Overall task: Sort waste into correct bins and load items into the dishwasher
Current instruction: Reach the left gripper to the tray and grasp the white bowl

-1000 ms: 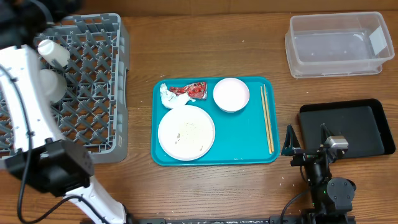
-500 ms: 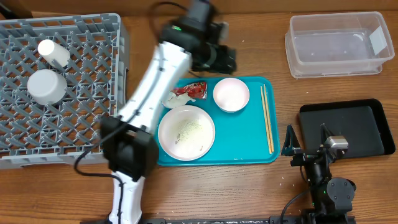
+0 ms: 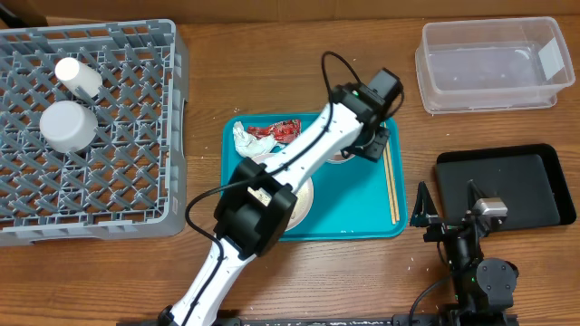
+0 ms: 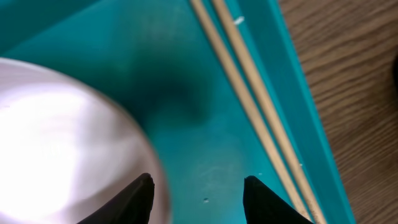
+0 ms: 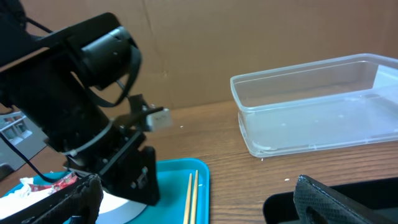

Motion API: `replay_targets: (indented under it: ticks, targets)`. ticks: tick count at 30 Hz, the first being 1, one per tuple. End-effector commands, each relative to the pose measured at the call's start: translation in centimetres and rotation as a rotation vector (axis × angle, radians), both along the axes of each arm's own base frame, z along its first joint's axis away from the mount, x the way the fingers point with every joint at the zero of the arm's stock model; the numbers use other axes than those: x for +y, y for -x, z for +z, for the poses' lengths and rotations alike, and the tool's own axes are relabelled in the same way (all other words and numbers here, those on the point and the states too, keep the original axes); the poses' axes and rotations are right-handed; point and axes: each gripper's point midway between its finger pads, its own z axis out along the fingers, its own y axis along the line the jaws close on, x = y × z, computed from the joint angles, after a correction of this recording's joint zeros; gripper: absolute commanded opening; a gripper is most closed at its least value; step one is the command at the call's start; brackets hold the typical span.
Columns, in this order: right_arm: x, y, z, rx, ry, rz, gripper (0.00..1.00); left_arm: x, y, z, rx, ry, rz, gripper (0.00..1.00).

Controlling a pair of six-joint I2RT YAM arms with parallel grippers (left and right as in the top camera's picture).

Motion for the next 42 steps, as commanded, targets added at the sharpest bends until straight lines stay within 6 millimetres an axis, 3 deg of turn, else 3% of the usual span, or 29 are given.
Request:
replay_targets:
  ticks: [1, 4, 7, 10, 13, 15, 16, 19, 21, 23, 28, 33, 42]
  targets:
    - [-0.1, -0.1, -0.3, 0.002, 0.004, -0.008, 1.00, -0.5, 0.1, 0.3, -0.030, -0.015, 0.011, 0.49]
    - [-0.1, -0.1, -0.3, 0.002, 0.004, -0.008, 1.00, 0.0, 0.3, 0.1, -0.027, -0.041, 0.013, 0.45]
    - [-0.1, -0.1, -0.3, 0.002, 0.004, -0.008, 1.00, 1.1, 0.0, -0.1, -0.049, -0.099, 0.028, 0.30]
    - [-0.1, -0.1, -0.3, 0.002, 0.004, -0.008, 1.00, 1.9, 0.0, -0.2, -0.043, -0.125, 0.051, 0.04]
    - [-0.1, -0.1, -0.3, 0.002, 0.004, -0.008, 1.00, 2.3, 0.1, 0.9, -0.033, -0.125, 0.086, 0.04]
    - [-0.1, -0.1, -0.3, 0.002, 0.004, -0.008, 1.00, 2.6, -0.4, 3.4, -0.052, -0.105, 0.102, 0.04]
    - [-0.1, -0.1, -0.3, 0.002, 0.004, -0.008, 1.00, 3.1, -1.1, 6.3, -0.080, -0.076, 0.120, 0.04]
    - [-0.1, -0.1, -0.3, 0.002, 0.004, -0.008, 1.00, 5.4, -2.5, 12.2, -0.127, -0.018, 0.206, 0.04]
    - [-0.1, -0.1, -0.3, 0.002, 0.004, -0.008, 1.00, 8.5, -3.5, 16.2, -0.157, 0.023, 0.301, 0.04]
    - [-0.1, -0.1, -0.3, 0.002, 0.004, -0.008, 1.00, 11.9, -4.1, 18.9, -0.172, 0.043, 0.389, 0.04]
    - [-0.1, -0.1, -0.3, 0.002, 0.004, -0.008, 1.00, 23.3, -4.2, 23.5, -0.158, 0.049, 0.644, 0.04]
    - [-0.1, -0.1, -0.3, 0.002, 0.004, -0.008, 1.00, 33.9, -3.4, 25.1, -0.124, 0.058, 0.845, 0.04]
    - [-0.1, -0.1, -0.3, 0.002, 0.004, -0.008, 1.00, 44.6, -3.2, 26.1, -0.061, 0.569, 0.774, 0.04]
